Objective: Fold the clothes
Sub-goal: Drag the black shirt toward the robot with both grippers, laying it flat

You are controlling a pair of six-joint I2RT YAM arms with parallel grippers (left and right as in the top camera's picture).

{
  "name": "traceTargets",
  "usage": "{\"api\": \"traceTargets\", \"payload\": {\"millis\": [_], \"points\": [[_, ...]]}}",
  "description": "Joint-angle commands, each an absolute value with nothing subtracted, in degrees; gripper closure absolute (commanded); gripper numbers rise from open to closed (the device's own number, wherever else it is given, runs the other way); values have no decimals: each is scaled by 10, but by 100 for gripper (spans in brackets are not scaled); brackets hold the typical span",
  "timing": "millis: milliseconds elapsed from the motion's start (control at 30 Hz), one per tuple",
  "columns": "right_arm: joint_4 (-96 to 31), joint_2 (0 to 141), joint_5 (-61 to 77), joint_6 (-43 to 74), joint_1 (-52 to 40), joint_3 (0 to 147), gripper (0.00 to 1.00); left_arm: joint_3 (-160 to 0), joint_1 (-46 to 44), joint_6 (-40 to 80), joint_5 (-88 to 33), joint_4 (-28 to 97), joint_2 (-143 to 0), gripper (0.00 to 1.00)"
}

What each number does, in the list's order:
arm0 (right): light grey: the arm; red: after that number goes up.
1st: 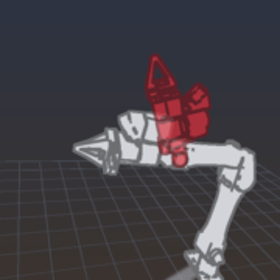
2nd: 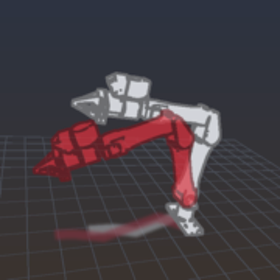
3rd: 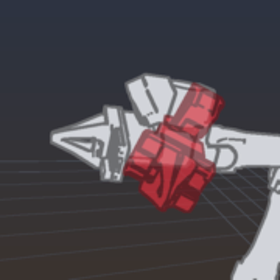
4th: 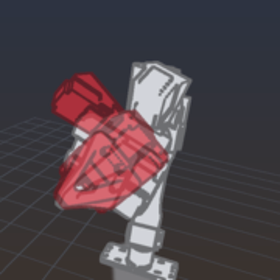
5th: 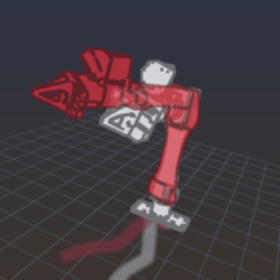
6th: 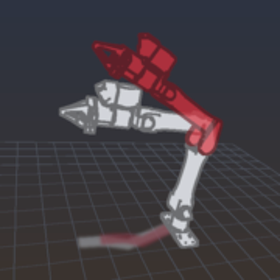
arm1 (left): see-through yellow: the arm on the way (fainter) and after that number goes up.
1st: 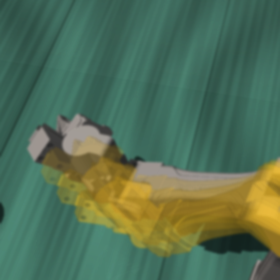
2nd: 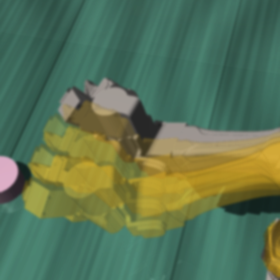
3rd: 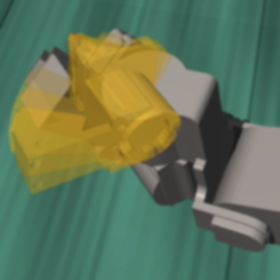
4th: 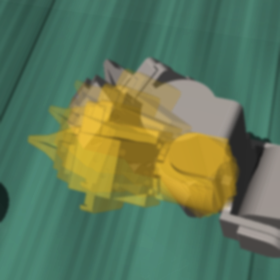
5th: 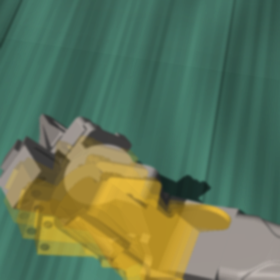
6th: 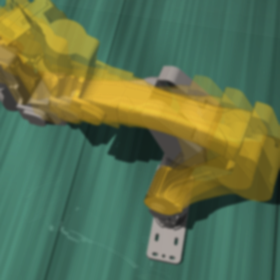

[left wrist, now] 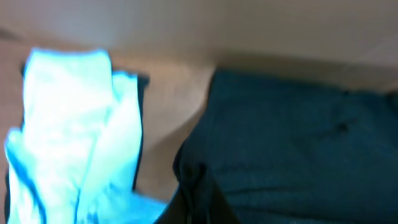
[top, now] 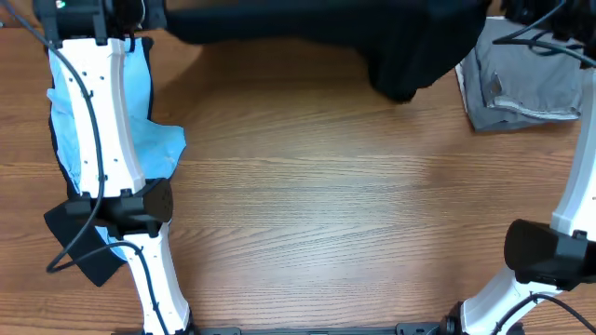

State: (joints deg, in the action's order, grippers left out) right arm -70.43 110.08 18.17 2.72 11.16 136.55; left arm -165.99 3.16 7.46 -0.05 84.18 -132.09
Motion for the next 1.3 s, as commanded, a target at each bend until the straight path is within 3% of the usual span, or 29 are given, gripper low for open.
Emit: {"api": "traceTargets", "payload": {"millis": [0,200,467,733,900,1100,1267], "points": [[-740,1078,162,12,132,1373,96,-1667,54,64,49,877,-1304,96],[-815,1053,161,13,132,1373,96,-1666,53,76,49,968,-1297,96],[-930,1028,101,21,132,1373,96,-1636,52,74,-15,968,-1276,96],[-970,992,100,23,132,1342,96,-1402,52,86,22,968,-1151,96],[-949,906,100,38,132,1202,96,-1280,52,109,38,968,-1089,96],[-863,772,101,80,133,896,96,-1178,52,119,21,968,-1078,96],[-849,709,105,134,133,734,96,-1082,52,133,12,966,-1067,96]]}}
